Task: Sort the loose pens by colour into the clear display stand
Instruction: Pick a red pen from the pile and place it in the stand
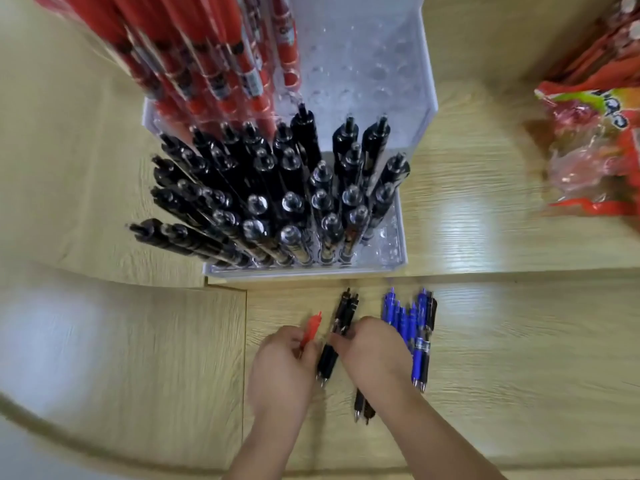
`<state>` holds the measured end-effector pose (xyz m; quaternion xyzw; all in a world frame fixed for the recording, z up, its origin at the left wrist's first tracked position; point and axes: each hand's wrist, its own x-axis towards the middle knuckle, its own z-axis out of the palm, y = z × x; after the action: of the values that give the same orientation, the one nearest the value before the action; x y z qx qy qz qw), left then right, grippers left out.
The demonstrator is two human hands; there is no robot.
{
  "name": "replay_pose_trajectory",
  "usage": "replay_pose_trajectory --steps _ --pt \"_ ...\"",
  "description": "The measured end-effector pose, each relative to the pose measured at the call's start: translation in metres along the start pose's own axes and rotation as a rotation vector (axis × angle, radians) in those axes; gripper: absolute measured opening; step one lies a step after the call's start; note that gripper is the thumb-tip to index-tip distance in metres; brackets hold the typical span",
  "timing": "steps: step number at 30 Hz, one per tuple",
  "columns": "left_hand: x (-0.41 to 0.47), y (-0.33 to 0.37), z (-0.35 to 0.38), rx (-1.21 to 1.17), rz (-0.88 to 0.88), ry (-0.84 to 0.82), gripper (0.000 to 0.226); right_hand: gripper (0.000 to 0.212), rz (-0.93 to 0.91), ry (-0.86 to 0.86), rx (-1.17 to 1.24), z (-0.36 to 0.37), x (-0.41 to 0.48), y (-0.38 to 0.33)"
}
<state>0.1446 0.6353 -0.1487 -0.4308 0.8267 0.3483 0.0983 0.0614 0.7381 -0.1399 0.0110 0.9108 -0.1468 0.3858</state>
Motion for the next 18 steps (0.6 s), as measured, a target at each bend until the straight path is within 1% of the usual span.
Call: replay_pose_trajectory --steps 2,4,7,10,12,14,18 --pt "0.001 0.000 -0.001 0.001 0.040 -0.010 0.008 0.039 0.014 -0.006 0.087 0.000 0.000 0.003" --pt "0.001 0.001 -0.002 -0.007 0.065 -0.017 0.010 0.040 0.018 0.021 0.099 0.001 -0.001 0.006" --pt "0.000 0.002 -0.006 -0.007 0.072 -0.040 0.009 0.033 -0.035 0.098 -0.021 0.001 -0.004 0.004" --pt "-0.001 0.002 -0.003 -0.022 0.066 -0.041 0.009 0.035 -0.093 0.139 -0.110 0.001 -0.001 0.001" --pt "-0.001 0.001 -0.002 -0.021 0.061 -0.032 0.011 0.028 -0.070 0.131 -0.171 0.000 0.004 -0.001" --pt "0.000 0.000 0.001 -0.003 0.081 -0.023 0.012 0.028 -0.031 0.116 -0.188 -0.001 0.007 -0.004" --pt "0.000 0.005 0.002 -0.028 0.076 -0.023 0.010 0.012 0.000 0.119 -0.199 -0.001 0.009 -0.012"
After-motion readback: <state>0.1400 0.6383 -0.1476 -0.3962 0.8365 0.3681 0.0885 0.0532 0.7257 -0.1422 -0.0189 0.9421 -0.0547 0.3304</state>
